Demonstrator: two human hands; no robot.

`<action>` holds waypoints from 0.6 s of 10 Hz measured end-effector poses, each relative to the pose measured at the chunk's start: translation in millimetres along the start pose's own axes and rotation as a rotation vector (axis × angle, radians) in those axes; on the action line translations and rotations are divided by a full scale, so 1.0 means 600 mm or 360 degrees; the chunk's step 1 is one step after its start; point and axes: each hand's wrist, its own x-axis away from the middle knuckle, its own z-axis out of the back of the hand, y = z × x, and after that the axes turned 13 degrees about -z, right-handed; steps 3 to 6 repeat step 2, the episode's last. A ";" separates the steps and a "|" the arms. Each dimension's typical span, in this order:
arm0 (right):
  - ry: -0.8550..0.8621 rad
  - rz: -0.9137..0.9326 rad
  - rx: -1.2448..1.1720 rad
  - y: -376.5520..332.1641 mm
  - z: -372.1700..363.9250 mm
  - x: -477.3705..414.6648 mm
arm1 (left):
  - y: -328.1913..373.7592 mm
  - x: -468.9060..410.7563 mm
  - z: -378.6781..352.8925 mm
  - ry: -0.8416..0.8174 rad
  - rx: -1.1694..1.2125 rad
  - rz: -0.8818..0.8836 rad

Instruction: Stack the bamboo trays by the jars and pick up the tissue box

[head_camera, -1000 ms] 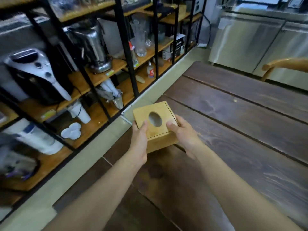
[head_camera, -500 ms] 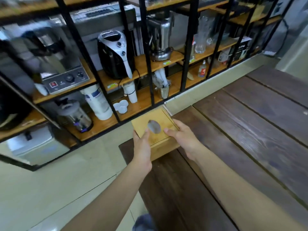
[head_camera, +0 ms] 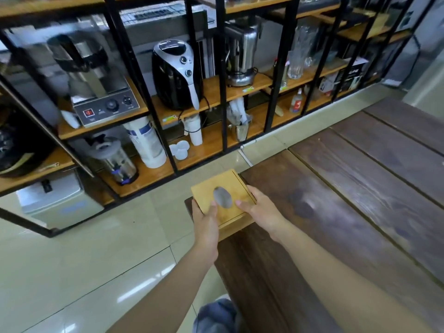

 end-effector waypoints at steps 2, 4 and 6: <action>0.0328 0.0145 0.0288 -0.022 0.023 0.019 | 0.024 -0.025 0.007 0.0074 -0.0353 -0.0161; 0.0328 0.0145 0.0288 -0.022 0.023 0.019 | 0.024 -0.025 0.007 0.0074 -0.0353 -0.0161; 0.0328 0.0145 0.0288 -0.022 0.023 0.019 | 0.024 -0.025 0.007 0.0074 -0.0353 -0.0161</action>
